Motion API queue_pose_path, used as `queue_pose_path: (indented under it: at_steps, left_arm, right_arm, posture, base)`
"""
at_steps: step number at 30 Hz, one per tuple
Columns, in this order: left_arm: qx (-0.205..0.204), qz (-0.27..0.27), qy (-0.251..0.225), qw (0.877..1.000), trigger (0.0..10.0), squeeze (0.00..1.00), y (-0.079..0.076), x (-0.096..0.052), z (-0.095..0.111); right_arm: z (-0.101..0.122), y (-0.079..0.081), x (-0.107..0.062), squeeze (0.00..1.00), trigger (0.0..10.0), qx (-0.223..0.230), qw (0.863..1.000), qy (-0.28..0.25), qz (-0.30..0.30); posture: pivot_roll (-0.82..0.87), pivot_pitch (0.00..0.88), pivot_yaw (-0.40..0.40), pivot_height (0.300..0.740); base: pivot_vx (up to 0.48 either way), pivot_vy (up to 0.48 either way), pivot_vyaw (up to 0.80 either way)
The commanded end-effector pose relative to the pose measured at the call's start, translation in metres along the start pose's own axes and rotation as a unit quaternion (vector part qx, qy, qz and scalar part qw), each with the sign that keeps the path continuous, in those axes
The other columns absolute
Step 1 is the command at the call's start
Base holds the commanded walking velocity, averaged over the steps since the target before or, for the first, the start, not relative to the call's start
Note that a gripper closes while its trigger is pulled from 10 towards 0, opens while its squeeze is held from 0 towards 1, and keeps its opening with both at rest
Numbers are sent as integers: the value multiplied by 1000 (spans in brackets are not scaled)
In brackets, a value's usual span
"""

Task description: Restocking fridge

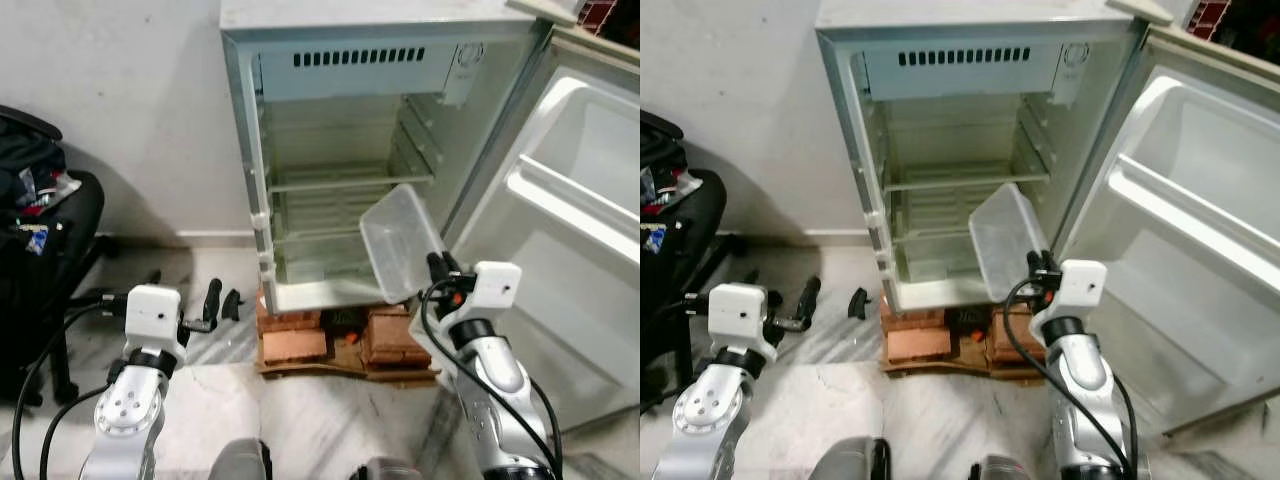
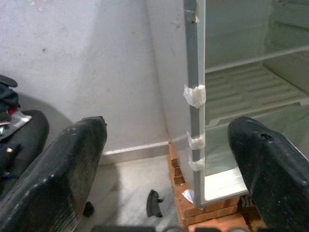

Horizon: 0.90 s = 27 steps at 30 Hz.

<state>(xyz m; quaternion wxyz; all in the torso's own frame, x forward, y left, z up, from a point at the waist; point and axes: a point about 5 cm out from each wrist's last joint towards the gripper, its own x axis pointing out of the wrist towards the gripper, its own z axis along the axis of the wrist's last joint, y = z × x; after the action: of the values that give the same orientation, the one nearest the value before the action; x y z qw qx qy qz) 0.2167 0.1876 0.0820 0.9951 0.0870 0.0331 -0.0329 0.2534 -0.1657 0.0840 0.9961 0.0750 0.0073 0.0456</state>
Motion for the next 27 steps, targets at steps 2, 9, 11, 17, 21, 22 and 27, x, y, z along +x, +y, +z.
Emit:
queue_pose_path:
  at_steps: [2, 9, 11, 17, 21, 22, 27]
  left_arm:
    - [-2, -1, 2, 1000, 10000, 0, -2, 1, 0]
    - [2, -3, 0, 1000, 10000, 0, -1, 3, -1]
    - [-1, -9, -1, 1000, 10000, 0, -1, 4, 0]
    - [-9, -28, -6, 1000, 10000, 0, -5, 4, 1]
    - [-7, -36, -7, 999, 10000, 0, -8, 5, 1]
    - [-8, -38, -7, 999, 10000, 0, -8, 6, 1]
    - [-9, -46, -4, 999, 10000, 0, -10, 7, -1]
  right_arm:
    - [7, -4, 1, 0, 10000, -3, 1000, -9, -4]
    - [9, -4, 5, 0, 10000, -5, 1000, -15, -6]
    - [9, -3, 5, 0, 10000, -5, 1000, -14, -4]
    - [10, -4, 7, 0, 10000, -5, 1000, -16, -6]
    - [11, -6, 9, 0, 10000, -7, 1000, -18, -11]
    - [12, -6, 10, 0, 10000, -8, 1000, -19, -12]
    - [13, -8, 12, 0, 10000, -13, 999, -21, -20]
  posture:
    - [50, 92, -28, 740]
    - [47, 89, -26, 740]
    - [48, 89, -26, 740]
    - [44, 92, -25, 740]
    - [43, 91, -25, 740]
    - [43, 90, -24, 740]
    - [43, 91, -24, 740]
  base:
    - [0, 0, 0]
    - [0, 423, 0]
    - [0, 428, 0]
    - [295, 370, 0]
    - [435, 133, 0]
    - [480, 0, 0]
    - [480, 0, 0]
